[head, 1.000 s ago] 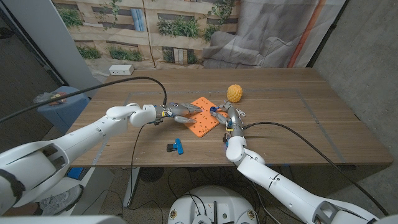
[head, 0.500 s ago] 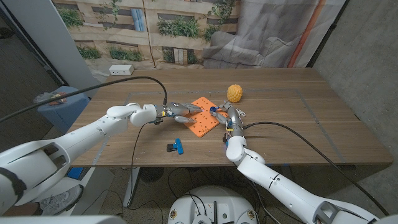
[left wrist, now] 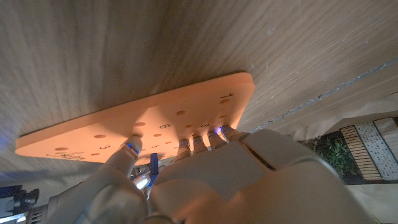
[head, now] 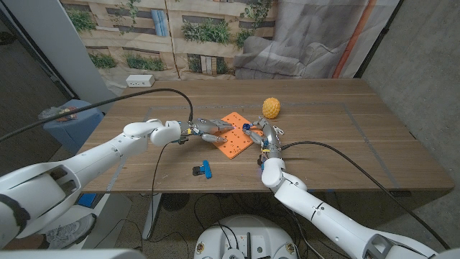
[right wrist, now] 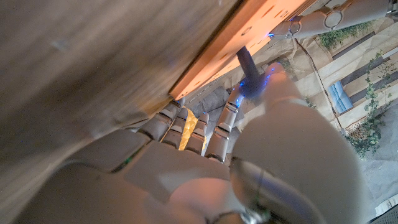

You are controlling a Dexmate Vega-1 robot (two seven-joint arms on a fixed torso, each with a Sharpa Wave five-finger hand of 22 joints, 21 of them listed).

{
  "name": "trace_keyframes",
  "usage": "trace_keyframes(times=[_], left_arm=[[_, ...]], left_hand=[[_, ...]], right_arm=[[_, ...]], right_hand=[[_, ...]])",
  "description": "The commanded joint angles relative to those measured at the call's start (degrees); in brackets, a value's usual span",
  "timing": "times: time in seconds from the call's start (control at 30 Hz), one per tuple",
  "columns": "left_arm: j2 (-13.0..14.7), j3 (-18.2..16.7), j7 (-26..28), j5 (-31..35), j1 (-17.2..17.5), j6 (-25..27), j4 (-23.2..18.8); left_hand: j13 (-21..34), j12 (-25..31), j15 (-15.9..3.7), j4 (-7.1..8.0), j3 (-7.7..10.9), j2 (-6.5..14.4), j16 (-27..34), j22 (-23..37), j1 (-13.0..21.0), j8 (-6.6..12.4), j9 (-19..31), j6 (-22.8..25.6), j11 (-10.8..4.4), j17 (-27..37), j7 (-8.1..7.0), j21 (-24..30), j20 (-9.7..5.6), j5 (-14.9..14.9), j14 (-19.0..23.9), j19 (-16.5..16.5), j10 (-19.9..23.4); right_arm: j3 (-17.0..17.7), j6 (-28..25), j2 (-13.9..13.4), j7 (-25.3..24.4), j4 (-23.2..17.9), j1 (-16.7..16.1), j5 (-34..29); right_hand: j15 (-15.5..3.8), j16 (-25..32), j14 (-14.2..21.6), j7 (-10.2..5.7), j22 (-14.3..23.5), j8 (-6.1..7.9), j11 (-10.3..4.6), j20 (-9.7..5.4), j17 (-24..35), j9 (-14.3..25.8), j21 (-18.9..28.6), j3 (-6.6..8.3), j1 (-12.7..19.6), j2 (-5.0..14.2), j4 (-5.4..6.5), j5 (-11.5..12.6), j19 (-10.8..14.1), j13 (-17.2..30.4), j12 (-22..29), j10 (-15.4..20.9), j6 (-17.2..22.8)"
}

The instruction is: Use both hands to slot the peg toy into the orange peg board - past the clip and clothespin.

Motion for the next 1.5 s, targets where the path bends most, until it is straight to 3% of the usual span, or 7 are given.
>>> trace_keyframes(times=[0.03,1.5], left_arm=[[0.27,-0.17,-0.1,0.11,0.74,0.44,-0.86],[0.17,-0.21,-0.18,0.0,0.9,0.59,-0.87]], left_hand=[[0.33,0.4,-3.93,-0.36,0.19,4.12,0.42,0.37,0.32,0.39,0.45,3.15,-0.4,0.45,-0.16,0.49,-7.93,-0.05,1.2,0.41,2.44],[0.33,0.41,-3.95,-0.76,0.36,4.24,0.44,0.37,0.39,0.41,0.45,3.13,-0.41,0.5,-0.15,0.49,-7.92,-0.09,1.19,0.42,2.45]], right_arm=[[-0.07,0.45,0.21,-0.02,0.48,0.03,0.11],[0.07,-0.42,-0.18,0.35,-1.12,-0.61,0.38]], right_hand=[[-1.88,0.0,0.03,-3.77,0.11,0.34,0.21,0.05,0.08,0.03,0.41,-0.18,2.5,3.23,0.07,0.19,-0.17,0.19,0.06,0.12,4.34],[-1.76,-0.01,0.07,-3.77,0.11,0.3,0.31,0.14,0.21,-0.17,0.49,-0.6,2.19,3.51,0.05,0.34,-0.19,0.19,0.08,0.14,4.48]])
